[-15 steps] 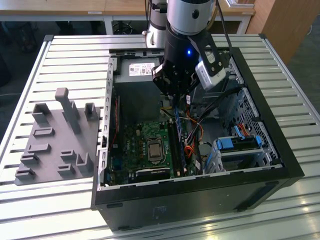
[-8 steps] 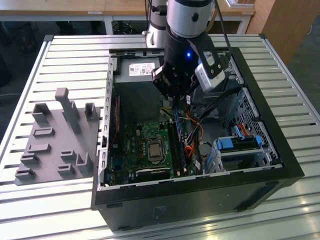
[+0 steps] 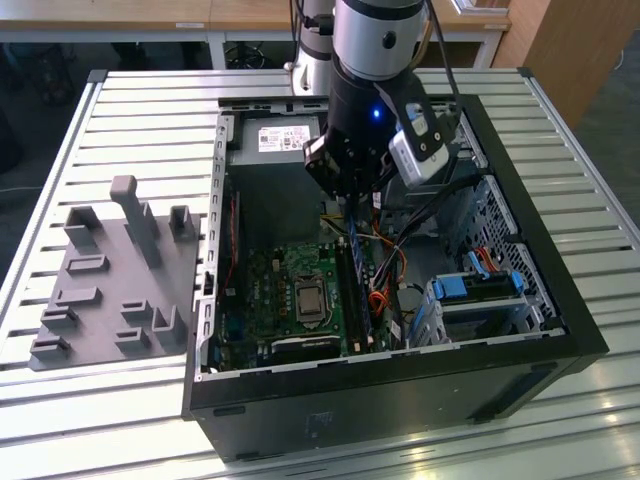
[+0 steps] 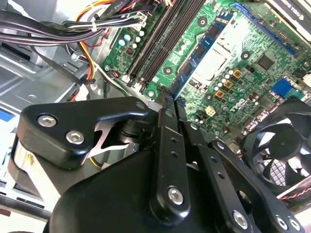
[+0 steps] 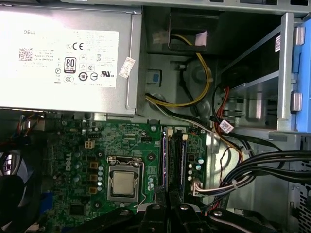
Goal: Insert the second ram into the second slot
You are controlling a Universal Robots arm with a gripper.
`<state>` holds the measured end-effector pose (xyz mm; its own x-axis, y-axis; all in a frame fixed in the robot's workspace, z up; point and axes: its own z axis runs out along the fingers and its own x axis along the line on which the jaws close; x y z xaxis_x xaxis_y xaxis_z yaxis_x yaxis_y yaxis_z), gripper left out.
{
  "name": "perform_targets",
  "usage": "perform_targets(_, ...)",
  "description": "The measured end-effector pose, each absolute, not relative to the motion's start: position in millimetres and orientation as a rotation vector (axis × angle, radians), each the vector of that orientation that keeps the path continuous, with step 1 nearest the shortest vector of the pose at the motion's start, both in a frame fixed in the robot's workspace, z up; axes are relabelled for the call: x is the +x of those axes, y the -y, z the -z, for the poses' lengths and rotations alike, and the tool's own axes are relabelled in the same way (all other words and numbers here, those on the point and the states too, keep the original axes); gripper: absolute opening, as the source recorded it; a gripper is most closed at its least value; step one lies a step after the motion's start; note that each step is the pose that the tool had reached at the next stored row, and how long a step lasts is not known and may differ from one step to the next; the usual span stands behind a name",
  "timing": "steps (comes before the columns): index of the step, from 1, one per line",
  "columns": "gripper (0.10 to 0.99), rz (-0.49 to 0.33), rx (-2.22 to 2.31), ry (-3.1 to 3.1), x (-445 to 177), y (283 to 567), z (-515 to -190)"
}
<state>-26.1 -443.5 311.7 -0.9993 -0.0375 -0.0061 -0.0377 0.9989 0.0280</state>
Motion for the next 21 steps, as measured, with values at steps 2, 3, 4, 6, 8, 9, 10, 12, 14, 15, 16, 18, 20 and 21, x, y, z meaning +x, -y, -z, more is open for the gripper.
perform_targets(2, 0.137, -0.044, -0.059, -3.135, -26.1, 443.5, -310.5)
perform_targets(3, 0.137, -0.044, -0.059, -3.135, -26.1, 443.5, -309.9)
perform_targets(4, 0.137, -0.044, -0.059, -3.135, -26.1, 443.5, -309.3)
perform_targets(6, 0.137, -0.044, -0.059, -3.135, -26.1, 443.5, -308.0)
perform_targets(8, 0.137, -0.044, -0.059, -3.135, -26.1, 443.5, -306.8)
perform_targets(9, 0.137, -0.044, -0.059, -3.135, -26.1, 443.5, -306.2)
perform_targets(10, 0.137, -0.044, -0.059, -3.135, -26.1, 443.5, -305.6)
perform_targets(12, 0.137, -0.044, -0.059, -3.135, -26.1, 443.5, -304.4)
perform_targets(14, 0.137, -0.044, -0.059, -3.135, -26.1, 443.5, -303.2)
perform_targets(15, 0.137, -0.044, -0.059, -3.135, -26.1, 443.5, -302.7)
perform_targets(16, 0.137, -0.044, -0.059, -3.135, -26.1, 443.5, -302.1)
perform_targets(18, 0.137, -0.044, -0.059, -3.135, -26.1, 443.5, -301.0)
perform_targets(20, 0.137, -0.044, -0.059, -3.135, -26.1, 443.5, -299.9)
perform_targets(21, 0.137, -0.044, -0.059, -3.135, -26.1, 443.5, -299.5)
